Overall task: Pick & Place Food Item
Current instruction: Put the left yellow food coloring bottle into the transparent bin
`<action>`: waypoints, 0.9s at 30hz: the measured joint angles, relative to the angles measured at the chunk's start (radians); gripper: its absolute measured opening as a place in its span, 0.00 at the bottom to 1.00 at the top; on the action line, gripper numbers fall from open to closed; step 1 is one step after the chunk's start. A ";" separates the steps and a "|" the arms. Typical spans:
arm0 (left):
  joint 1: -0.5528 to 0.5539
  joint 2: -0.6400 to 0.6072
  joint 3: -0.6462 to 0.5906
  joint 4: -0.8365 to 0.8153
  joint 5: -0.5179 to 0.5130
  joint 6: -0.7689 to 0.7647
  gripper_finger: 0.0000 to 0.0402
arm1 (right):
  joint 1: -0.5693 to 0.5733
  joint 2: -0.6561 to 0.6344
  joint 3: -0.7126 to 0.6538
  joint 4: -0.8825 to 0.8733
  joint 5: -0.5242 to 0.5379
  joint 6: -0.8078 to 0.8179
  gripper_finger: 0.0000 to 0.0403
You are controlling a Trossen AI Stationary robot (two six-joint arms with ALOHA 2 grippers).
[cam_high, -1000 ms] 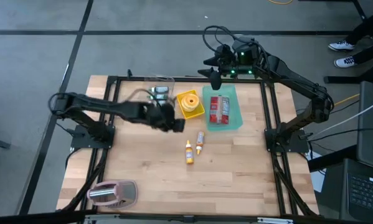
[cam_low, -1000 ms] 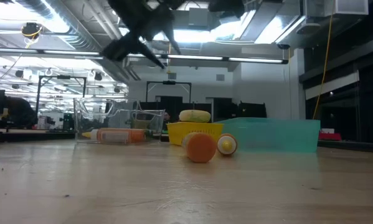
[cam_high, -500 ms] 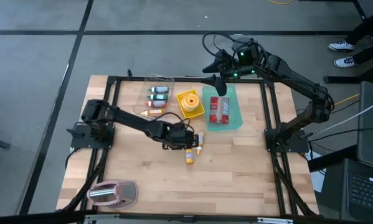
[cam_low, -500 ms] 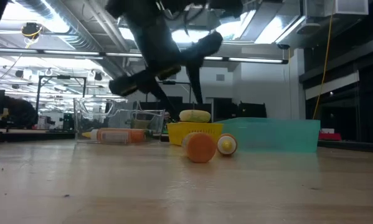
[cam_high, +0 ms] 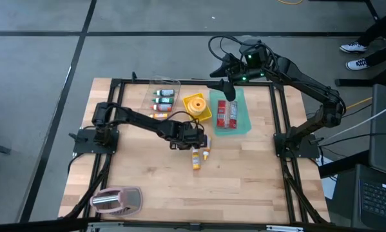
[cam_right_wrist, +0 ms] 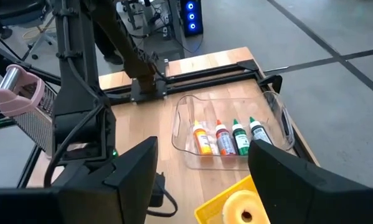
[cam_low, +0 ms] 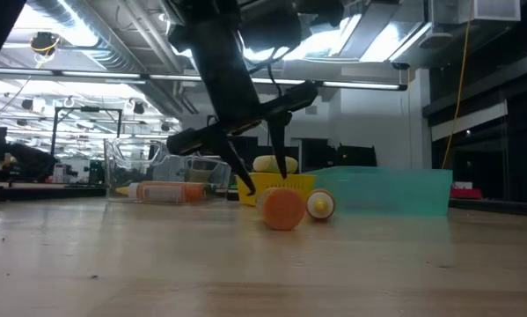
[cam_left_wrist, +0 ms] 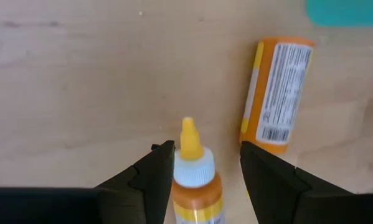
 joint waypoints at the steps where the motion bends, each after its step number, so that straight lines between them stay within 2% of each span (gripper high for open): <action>1: 0.006 0.000 0.000 0.000 -0.001 0.006 0.44 | 0.000 0.000 0.000 -0.002 0.000 0.000 0.61; 14: 0.007 0.066 -0.001 0.055 0.104 -0.004 0.44 | -0.003 0.000 0.000 -0.004 0.001 -0.023 0.61; 21: 0.007 0.069 -0.001 0.048 0.099 0.003 0.44 | -0.009 0.000 0.000 -0.004 0.004 -0.025 0.61; 27: 0.011 0.094 0.002 0.065 0.124 0.030 0.37 | -0.009 0.000 0.000 -0.004 0.004 -0.025 0.61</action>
